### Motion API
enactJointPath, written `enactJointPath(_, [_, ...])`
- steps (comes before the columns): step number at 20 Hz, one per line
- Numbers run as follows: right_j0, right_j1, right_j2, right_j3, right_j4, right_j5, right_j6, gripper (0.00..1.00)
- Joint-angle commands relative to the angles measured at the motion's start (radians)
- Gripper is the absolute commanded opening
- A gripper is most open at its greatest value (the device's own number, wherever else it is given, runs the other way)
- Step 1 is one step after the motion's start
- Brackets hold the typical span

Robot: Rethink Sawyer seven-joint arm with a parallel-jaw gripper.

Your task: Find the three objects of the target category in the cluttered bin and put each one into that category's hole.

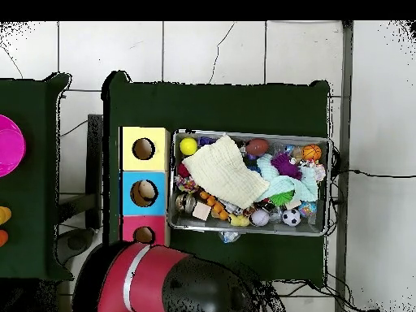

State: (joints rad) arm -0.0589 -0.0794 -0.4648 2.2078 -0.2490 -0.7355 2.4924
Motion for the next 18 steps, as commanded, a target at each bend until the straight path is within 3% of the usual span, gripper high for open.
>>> enactJointPath(1, [-0.027,-0.057,0.137,-0.050,0.005,0.096,0.109,0.00])
enactJointPath(5, [-0.010,-0.081,0.138,-0.034,0.054,0.137,0.118,0.00])
enactJointPath(13, [-0.021,-0.097,0.156,-0.051,0.054,0.200,0.113,0.00])
enactJointPath(18, [-0.034,-0.181,0.172,-0.029,0.045,0.302,0.108,0.00])
